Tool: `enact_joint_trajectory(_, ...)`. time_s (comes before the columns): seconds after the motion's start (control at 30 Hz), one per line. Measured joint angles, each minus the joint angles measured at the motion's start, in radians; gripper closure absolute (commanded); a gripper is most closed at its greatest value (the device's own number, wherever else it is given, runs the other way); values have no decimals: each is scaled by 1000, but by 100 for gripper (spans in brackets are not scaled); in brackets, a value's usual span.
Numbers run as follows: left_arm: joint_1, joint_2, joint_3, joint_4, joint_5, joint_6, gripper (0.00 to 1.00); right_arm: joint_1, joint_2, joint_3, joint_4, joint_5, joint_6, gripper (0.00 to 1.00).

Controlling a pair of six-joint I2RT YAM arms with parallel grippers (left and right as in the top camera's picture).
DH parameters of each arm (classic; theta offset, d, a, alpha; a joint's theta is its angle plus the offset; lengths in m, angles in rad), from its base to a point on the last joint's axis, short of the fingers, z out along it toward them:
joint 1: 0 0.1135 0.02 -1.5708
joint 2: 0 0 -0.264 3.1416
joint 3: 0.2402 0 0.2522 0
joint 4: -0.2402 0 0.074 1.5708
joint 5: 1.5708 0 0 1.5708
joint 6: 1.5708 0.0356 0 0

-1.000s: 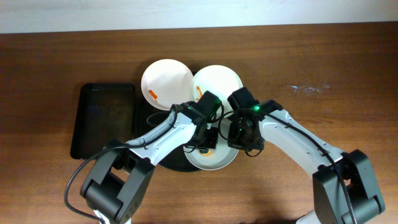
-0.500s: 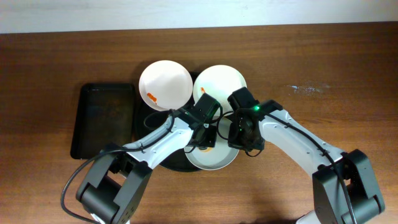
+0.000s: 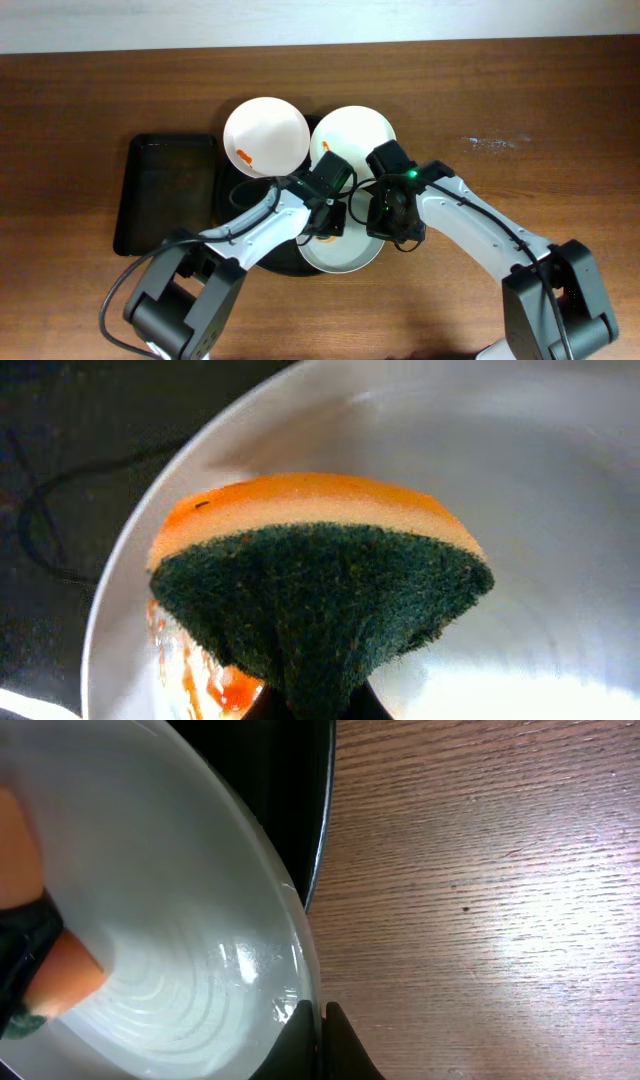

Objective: Clean dirty plates on tray and stack at the side
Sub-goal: 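Scrub the front plate with the sponge while the right gripper holds it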

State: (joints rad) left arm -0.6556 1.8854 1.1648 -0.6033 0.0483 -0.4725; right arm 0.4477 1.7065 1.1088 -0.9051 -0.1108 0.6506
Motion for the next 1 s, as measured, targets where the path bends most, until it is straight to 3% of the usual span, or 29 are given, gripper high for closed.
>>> enact_joint_trajectory(0.47,37,75,93,-84,48,41,100,0,0,-1,-1,5,0,96)
enact_joint_trajectory(0.7,48,185,264,-312,80,118,100,0,1,-2,-3,5,0,96)
enact_joint_trajectory(1.0,48,224,307,-385,75,135,100,0,1,-2,-4,6,0,96)
